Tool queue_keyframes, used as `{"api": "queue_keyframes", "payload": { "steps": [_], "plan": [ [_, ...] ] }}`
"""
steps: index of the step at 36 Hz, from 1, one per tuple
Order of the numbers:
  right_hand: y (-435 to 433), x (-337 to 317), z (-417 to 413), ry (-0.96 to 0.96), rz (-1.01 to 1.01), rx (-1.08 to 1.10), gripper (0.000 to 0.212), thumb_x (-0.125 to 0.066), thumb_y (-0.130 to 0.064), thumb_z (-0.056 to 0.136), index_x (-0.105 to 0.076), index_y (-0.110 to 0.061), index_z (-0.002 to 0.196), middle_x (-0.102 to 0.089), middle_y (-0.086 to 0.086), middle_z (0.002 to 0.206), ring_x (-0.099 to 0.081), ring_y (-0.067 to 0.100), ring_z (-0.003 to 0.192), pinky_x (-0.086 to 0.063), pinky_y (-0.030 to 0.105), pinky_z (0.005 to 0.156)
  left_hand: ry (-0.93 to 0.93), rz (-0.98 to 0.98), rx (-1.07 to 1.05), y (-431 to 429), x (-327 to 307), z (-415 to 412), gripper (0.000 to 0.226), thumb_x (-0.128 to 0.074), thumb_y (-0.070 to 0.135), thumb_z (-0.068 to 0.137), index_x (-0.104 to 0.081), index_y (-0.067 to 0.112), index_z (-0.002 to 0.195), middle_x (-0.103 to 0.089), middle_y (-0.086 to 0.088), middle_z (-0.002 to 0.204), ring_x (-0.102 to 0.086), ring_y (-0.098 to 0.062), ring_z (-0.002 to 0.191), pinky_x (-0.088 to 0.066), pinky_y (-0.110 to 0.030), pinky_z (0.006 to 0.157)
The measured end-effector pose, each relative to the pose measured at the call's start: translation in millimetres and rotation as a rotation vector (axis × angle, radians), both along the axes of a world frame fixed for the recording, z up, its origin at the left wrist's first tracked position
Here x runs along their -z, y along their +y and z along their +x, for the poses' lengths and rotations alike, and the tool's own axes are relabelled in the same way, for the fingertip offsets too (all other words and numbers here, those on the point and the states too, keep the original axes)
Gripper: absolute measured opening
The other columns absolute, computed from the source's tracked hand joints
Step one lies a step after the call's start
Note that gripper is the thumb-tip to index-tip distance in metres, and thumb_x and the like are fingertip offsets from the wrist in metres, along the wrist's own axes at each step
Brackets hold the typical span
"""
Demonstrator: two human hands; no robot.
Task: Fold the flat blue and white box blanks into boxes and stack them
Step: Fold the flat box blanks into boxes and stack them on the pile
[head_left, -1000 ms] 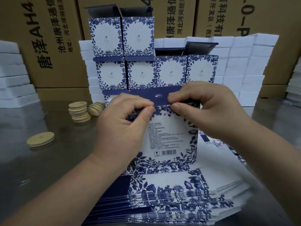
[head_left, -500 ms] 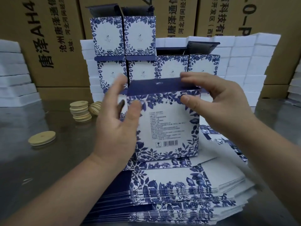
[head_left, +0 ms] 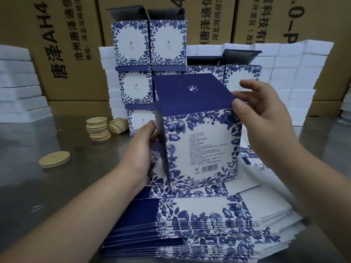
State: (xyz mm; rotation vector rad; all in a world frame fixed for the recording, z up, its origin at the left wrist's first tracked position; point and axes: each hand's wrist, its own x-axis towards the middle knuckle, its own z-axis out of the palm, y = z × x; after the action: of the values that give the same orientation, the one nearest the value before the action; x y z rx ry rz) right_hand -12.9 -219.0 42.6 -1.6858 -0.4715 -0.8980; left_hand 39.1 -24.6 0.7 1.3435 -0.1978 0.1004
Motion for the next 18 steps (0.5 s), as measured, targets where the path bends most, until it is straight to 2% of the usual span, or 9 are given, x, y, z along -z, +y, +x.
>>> {"api": "queue_keyframes", "payload": {
  "steps": [2, 5, 7, 9, 11, 13, 15, 17, 18],
  "plan": [
    [-4, 0, 3, -0.013, 0.016, 0.097, 0.026, -0.06, -0.016, 0.091, -0.047, -0.034, 0.103, -0.06, -0.012, 0.098, -0.06, -0.01, 0.077, -0.047, 0.009, 0.07, -0.015, -0.039, -0.072, 2, -2, 0, 0.033, -0.041, 0.039, 0.097, -0.064, 0.021, 0.081, -0.065, 0.011, 0.062, -0.059, -0.009, 0.069, -0.041, -0.033, 0.082],
    [-12, 0, 9, 0.0, 0.021, 0.396, 0.024, -0.065, -0.027, 0.087, -0.048, -0.028, 0.105, -0.055, -0.015, 0.083, -0.054, -0.003, 0.067, -0.045, 0.016, 0.064, -0.025, -0.06, -0.106, 4, -2, 0, 0.054, -0.033, 0.047, 0.098, -0.071, 0.022, 0.07, -0.064, 0.006, 0.061, -0.055, -0.011, 0.062, -0.042, -0.034, 0.071],
    [-17, -1, 13, 0.067, 0.059, 0.495, 0.023, -0.065, -0.032, 0.087, -0.048, -0.024, 0.101, -0.053, -0.012, 0.072, -0.053, 0.006, 0.061, -0.04, 0.016, 0.055, -0.037, -0.102, -0.111, 4, -4, -2, 0.062, -0.031, 0.047, 0.098, -0.072, 0.025, 0.057, -0.062, 0.002, 0.059, -0.055, -0.015, 0.059, -0.042, -0.035, 0.071],
    [-14, 0, 16, 0.138, 0.081, 0.475, 0.016, -0.059, -0.033, 0.09, -0.048, -0.021, 0.09, -0.057, -0.008, 0.06, -0.054, 0.009, 0.049, -0.038, 0.016, 0.042, -0.082, -0.106, -0.13, 2, -4, -5, 0.052, -0.041, 0.038, 0.097, -0.071, 0.025, 0.057, -0.065, -0.002, 0.068, -0.057, -0.023, 0.071, -0.043, -0.037, 0.074],
    [-6, 2, 17, 0.184, 0.166, 0.353, 0.017, -0.052, -0.029, 0.094, -0.05, -0.018, 0.082, -0.057, -0.009, 0.046, -0.051, 0.003, 0.038, -0.041, 0.018, 0.039, -0.158, -0.039, -0.165, 0, -3, -6, 0.024, -0.054, 0.03, 0.09, -0.071, 0.019, 0.076, -0.071, -0.004, 0.083, -0.064, -0.025, 0.083, -0.049, -0.038, 0.075],
    [1, 4, 17, 0.221, 0.216, 0.231, 0.023, -0.049, -0.033, 0.095, -0.052, -0.019, 0.077, -0.059, -0.014, 0.047, -0.055, -0.001, 0.044, -0.047, 0.017, 0.047, -0.2, 0.025, -0.172, -1, -3, -7, 0.011, -0.059, 0.021, 0.088, -0.065, 0.014, 0.095, -0.071, -0.008, 0.088, -0.065, -0.027, 0.081, -0.052, -0.042, 0.072],
    [1, 5, 20, 0.305, 0.208, 0.147, 0.034, -0.047, -0.051, 0.085, -0.061, -0.023, 0.07, -0.064, -0.014, 0.063, -0.062, 0.007, 0.07, -0.055, 0.032, 0.077, -0.231, 0.027, -0.157, -1, -3, -8, 0.006, -0.058, 0.012, 0.09, -0.057, 0.012, 0.096, -0.066, -0.006, 0.072, -0.06, -0.021, 0.062, -0.049, -0.037, 0.06],
    [-3, 6, 24, 0.39, 0.249, 0.046, 0.038, -0.043, -0.061, 0.073, -0.069, -0.033, 0.07, -0.068, -0.015, 0.084, -0.061, 0.012, 0.092, -0.043, 0.044, 0.1, -0.294, 0.061, -0.195, -2, -3, -11, 0.013, -0.061, 0.011, 0.088, -0.051, 0.019, 0.09, -0.061, 0.004, 0.06, -0.055, -0.011, 0.052, -0.044, -0.029, 0.056],
    [-3, 6, 24, 0.432, 0.297, -0.018, 0.042, -0.043, -0.063, 0.073, -0.071, -0.032, 0.078, -0.07, -0.014, 0.097, -0.061, 0.01, 0.101, -0.04, 0.043, 0.104, -0.33, 0.084, -0.212, -2, -3, -11, 0.02, -0.065, 0.012, 0.085, -0.049, 0.023, 0.09, -0.06, 0.007, 0.063, -0.056, -0.008, 0.057, -0.044, -0.027, 0.061]
  ]
}}
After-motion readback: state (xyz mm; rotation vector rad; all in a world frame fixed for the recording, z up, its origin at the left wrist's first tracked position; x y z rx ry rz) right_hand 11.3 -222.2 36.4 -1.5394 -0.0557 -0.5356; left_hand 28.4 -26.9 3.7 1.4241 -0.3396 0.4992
